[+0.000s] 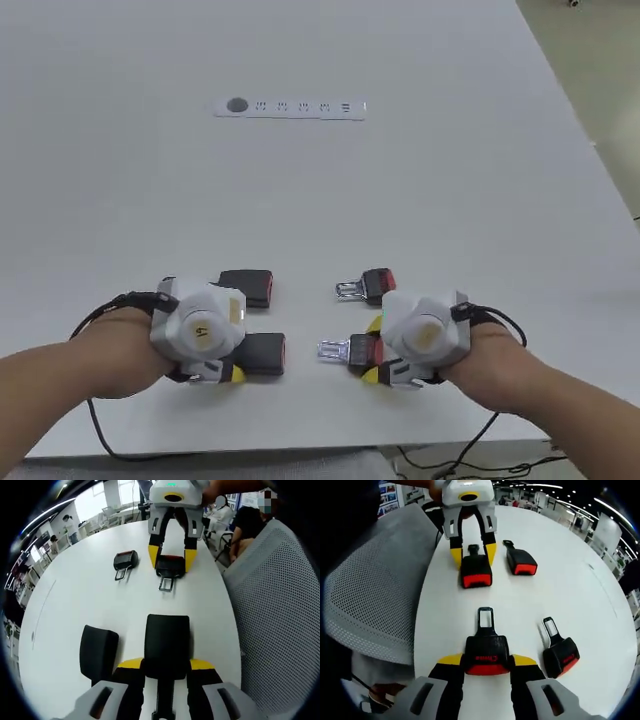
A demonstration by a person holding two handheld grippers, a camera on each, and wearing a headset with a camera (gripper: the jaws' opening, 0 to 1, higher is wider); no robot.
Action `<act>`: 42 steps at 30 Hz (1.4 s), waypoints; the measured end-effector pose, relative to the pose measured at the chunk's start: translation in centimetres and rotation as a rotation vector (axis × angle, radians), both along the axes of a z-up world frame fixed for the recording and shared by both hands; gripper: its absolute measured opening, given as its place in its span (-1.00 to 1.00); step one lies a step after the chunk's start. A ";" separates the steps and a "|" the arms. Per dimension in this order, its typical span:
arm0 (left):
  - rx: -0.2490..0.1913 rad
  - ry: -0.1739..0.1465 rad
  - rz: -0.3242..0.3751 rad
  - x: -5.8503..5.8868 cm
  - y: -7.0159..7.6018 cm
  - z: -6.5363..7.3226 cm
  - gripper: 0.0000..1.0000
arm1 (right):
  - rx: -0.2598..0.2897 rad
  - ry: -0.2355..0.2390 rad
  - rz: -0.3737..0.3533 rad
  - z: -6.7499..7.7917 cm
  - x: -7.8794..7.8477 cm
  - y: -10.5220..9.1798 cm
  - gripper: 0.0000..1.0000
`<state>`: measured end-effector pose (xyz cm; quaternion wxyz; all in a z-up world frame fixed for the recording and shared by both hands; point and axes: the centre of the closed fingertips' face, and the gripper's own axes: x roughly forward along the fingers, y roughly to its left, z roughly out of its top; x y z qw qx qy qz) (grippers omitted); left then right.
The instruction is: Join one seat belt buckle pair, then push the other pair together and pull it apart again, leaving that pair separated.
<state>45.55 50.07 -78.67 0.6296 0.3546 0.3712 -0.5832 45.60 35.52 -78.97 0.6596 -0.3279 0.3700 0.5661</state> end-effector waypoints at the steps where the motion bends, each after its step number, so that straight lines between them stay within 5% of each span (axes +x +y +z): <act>1: -0.001 -0.002 0.001 0.0 0.0 0.0 -0.34 | 0.004 0.001 0.011 -0.1 0.1 0.0 -0.35; 16: -0.028 0.005 0.037 0.0 0.0 0.0 -0.35 | -0.013 0.006 0.003 0.0 0.0 0.5 -0.35; 42: -0.029 0.008 0.038 -0.3 -0.2 0.1 -0.35 | 0.010 -0.043 0.050 0.1 -0.2 5.4 -0.36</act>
